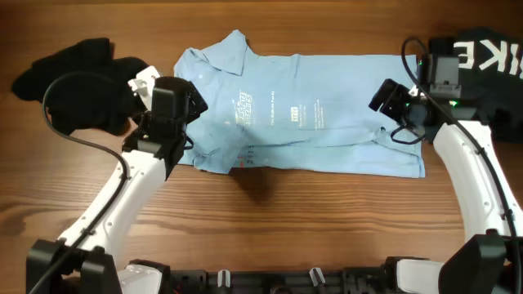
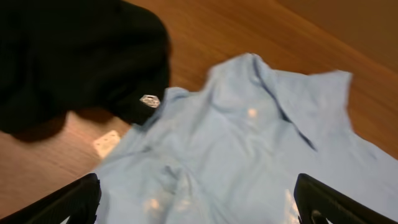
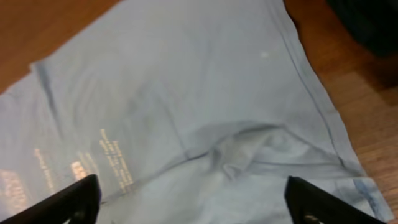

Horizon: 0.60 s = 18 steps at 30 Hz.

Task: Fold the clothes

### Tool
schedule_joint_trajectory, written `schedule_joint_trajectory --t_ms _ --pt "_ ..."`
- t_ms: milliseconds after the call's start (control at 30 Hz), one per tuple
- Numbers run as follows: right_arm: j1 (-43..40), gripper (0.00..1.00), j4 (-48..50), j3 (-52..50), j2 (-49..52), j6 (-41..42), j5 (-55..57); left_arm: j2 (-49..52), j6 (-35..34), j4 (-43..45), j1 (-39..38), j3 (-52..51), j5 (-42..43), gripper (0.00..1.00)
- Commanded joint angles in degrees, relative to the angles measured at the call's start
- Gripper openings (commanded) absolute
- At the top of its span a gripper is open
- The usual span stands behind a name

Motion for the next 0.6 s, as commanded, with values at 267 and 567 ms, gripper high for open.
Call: schedule_joint_trajectory --t_ms 267,567 --pt "-0.07 0.04 -13.46 -2.73 4.26 -1.44 -3.10 -1.18 4.81 -11.89 0.79 1.29 10.82 0.64" --pt "-0.07 0.04 2.34 -11.67 4.28 -0.94 -2.75 -1.16 4.72 -12.20 0.79 1.29 10.78 0.20"
